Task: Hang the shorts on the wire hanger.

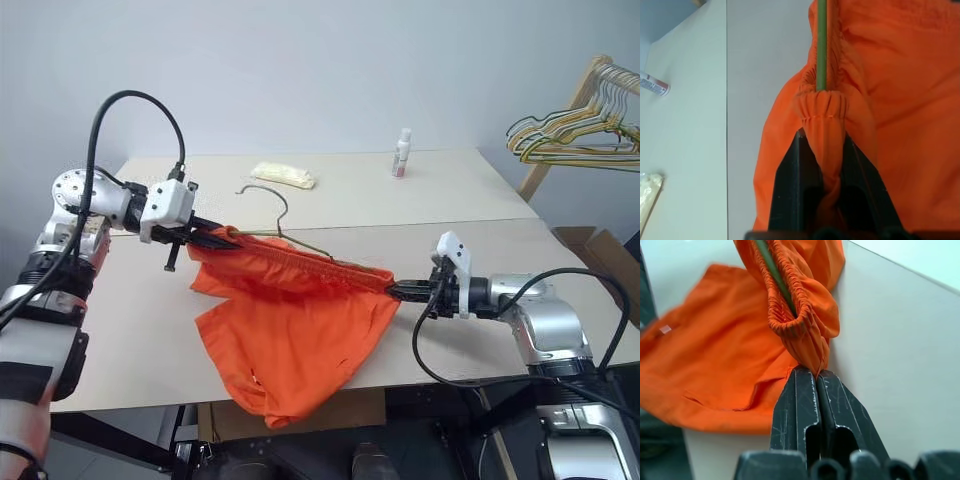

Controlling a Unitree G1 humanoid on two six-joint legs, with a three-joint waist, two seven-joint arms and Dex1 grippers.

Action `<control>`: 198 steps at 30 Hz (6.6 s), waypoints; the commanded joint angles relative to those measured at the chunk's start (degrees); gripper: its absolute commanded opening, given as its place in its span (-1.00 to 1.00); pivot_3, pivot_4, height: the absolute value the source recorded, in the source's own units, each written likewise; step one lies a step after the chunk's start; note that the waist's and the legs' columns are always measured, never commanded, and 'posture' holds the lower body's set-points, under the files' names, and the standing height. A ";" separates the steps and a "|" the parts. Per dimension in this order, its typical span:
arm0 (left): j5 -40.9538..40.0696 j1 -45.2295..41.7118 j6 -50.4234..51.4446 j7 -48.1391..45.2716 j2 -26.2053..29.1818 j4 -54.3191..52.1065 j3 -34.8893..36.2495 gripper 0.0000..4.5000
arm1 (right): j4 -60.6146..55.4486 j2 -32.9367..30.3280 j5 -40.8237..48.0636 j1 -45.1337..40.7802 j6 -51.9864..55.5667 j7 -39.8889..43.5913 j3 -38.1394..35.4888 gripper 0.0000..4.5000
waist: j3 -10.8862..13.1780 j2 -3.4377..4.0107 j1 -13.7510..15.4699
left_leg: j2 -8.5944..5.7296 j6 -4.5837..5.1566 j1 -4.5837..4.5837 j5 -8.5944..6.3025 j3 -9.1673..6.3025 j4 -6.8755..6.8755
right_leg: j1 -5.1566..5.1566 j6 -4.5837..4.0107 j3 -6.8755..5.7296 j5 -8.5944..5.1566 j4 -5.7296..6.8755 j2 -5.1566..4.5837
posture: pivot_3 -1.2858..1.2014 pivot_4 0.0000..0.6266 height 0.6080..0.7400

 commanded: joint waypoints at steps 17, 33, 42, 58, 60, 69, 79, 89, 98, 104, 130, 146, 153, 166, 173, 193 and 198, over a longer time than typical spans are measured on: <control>8.46 -1.87 -4.61 8.91 -4.21 -4.19 2.42 -1.00 | -10.21 -4.54 -14.49 -11.79 -11.90 -4.16 4.91 -0.98 | 0.00 0.00 -0.07 | 0.01 0.00 -0.01 0.00 0.06 -0.01 | -0.03 -0.13 0.02 0.08 -0.02 0.00 | 0.03 -1.00 1.00; 7.72 -0.28 -4.45 10.04 -5.87 -5.09 3.98 -1.00 | -7.38 -0.98 -21.23 -12.27 -17.08 -5.65 10.47 0.26 | 0.00 0.00 -0.17 | 0.01 0.00 -0.01 0.00 0.07 -0.01 | -0.03 -0.25 0.02 0.15 -0.03 0.00 | 0.04 -1.00 1.00; 8.93 0.96 -5.37 8.57 -5.20 -5.53 3.96 -1.00 | -4.28 2.30 -16.96 -12.43 -7.30 -6.16 8.20 0.99 | 0.00 0.00 -0.29 | 0.01 0.00 0.00 0.00 0.07 -0.01 | -0.03 -0.28 0.03 0.17 -0.01 0.00 | 0.04 -1.00 1.00; 6.43 1.45 -4.87 5.79 -6.99 -6.66 4.76 -1.00 | -6.60 5.20 -8.22 -12.52 0.27 -3.81 8.05 -0.64 | 0.00 0.00 -0.36 | 0.02 0.00 0.00 0.00 0.06 -0.01 | -0.04 -0.28 0.02 0.16 -0.01 0.01 | 0.03 -1.00 1.00; 6.62 1.59 -4.81 6.64 -7.15 -6.56 4.81 -1.00 | -6.74 5.45 -8.06 -12.51 -0.06 -3.54 8.36 -0.92 | 0.00 0.00 -0.32 | 0.02 0.00 -0.01 0.00 0.05 -0.01 | -0.03 -0.28 0.02 0.16 -0.01 0.00 | 0.03 -1.00 1.00; 6.82 2.25 -4.39 8.73 -7.37 -5.15 5.92 -0.33 | -7.69 5.09 -8.23 -10.83 0.61 -4.41 7.72 -0.98 | 0.00 0.00 -0.30 | 0.01 0.00 -0.01 0.00 0.05 -0.01 | -0.03 -0.28 0.02 0.16 -0.01 0.00 | 0.03 -1.00 1.00; 2.37 3.49 0.31 14.43 -5.84 -4.58 13.32 1.00 | -14.51 1.70 -4.65 -2.15 9.32 -11.94 -2.55 -0.98 | 0.00 0.00 -0.45 | 0.02 0.00 -0.01 0.00 0.05 -0.01 | -0.04 -0.27 0.02 0.16 -0.01 -0.01 | -0.01 -1.00 1.00; -4.80 7.04 8.63 20.24 -9.19 -9.53 20.71 1.00 | -22.63 2.83 -0.23 6.22 19.66 -24.42 -14.80 -0.98 | 0.00 0.00 -1.23 | 0.03 0.00 0.03 0.00 0.05 -0.01 | 0.02 -0.26 0.01 0.16 -0.02 -0.01 | -0.06 -1.00 1.00; -10.36 13.11 16.76 22.65 -14.94 -24.79 20.43 1.00 | -29.11 4.35 2.26 6.05 38.23 -40.15 -26.75 -0.98 | 0.00 0.02 -2.83 | 0.04 -0.01 0.00 0.00 0.05 -0.04 | -0.01 -0.26 0.06 0.17 -0.02 -0.01 | -0.09 -1.00 1.00; -12.82 17.23 21.64 24.23 -17.51 -33.07 19.40 1.00 | -32.14 5.93 0.39 2.34 49.65 -50.04 -33.54 -0.98 | 0.00 0.02 -4.65 | 0.04 -0.01 0.13 0.00 0.05 -0.05 | 0.12 0.09 0.14 -0.04 0.00 -0.01 | -0.11 -1.00 1.00; -19.04 24.93 34.67 35.98 -25.40 -52.38 16.09 1.00 | -9.50 14.53 -25.26 -29.32 50.39 -83.24 -48.69 -0.98 | -0.03 0.82 -10.14 | -0.08 0.01 0.18 -0.01 0.32 -0.26 | 0.12 0.41 1.11 0.01 -0.02 -0.01 | -0.11 -1.00 1.00; -18.90 25.76 33.68 36.18 -26.12 -53.02 15.53 1.00 | 18.79 3.90 -22.46 -40.43 36.14 -90.58 -51.01 -0.98 | 0.03 0.96 -11.64 | -0.08 0.08 0.39 -0.05 0.83 -0.64 | 0.11 0.54 1.61 0.03 -0.30 0.03 | -0.10 -1.00 1.00; -19.24 26.44 34.09 35.94 -25.87 -53.82 15.40 1.00 | 30.22 -0.74 -16.75 -44.24 34.37 -93.97 -58.32 -0.98 | 0.05 1.00 -11.56 | -0.09 0.09 0.40 -0.05 0.91 -0.77 | 0.11 0.57 1.65 0.04 -0.47 0.02 | -0.09 -1.00 1.00; -21.39 27.84 33.84 33.98 -26.10 -55.93 16.02 1.00 | 34.82 -2.41 -16.06 -41.48 32.42 -94.17 -49.03 -0.98 | 0.06 1.02 -11.35 | -0.09 0.09 0.35 -0.05 1.02 -0.95 | 0.22 0.81 1.78 0.20 -1.03 0.03 | -0.08 -1.00 1.00; -22.93 28.01 33.46 33.99 -27.28 -56.42 16.97 1.00 | 34.41 -1.88 -15.59 -40.46 32.16 -95.10 -46.93 0.05 | 0.06 1.08 -11.13 | -0.12 0.09 0.35 -0.06 1.09 -0.95 | 0.21 0.88 1.90 0.24 -1.05 0.03 | -0.08 -1.00 1.00; -25.96 28.42 35.42 35.39 -25.95 -57.51 17.80 1.00 | 15.15 -1.79 -34.99 -32.90 18.61 -93.70 -14.58 0.99 | 0.03 1.20 -11.04 | -0.12 0.09 0.39 -0.06 1.27 -0.94 | 0.14 0.99 2.15 0.30 -1.03 0.06 | -0.04 -1.00 1.00; -23.29 30.07 36.40 37.88 -22.14 -57.60 18.74 1.00 | 11.59 1.75 -31.93 -31.12 12.38 -81.74 -9.49 0.99 | 0.03 1.17 -10.92 | -0.11 0.09 0.44 -0.05 1.29 -0.94 | 0.16 1.01 2.20 0.34 -1.02 0.09 | -0.01 -1.00 1.00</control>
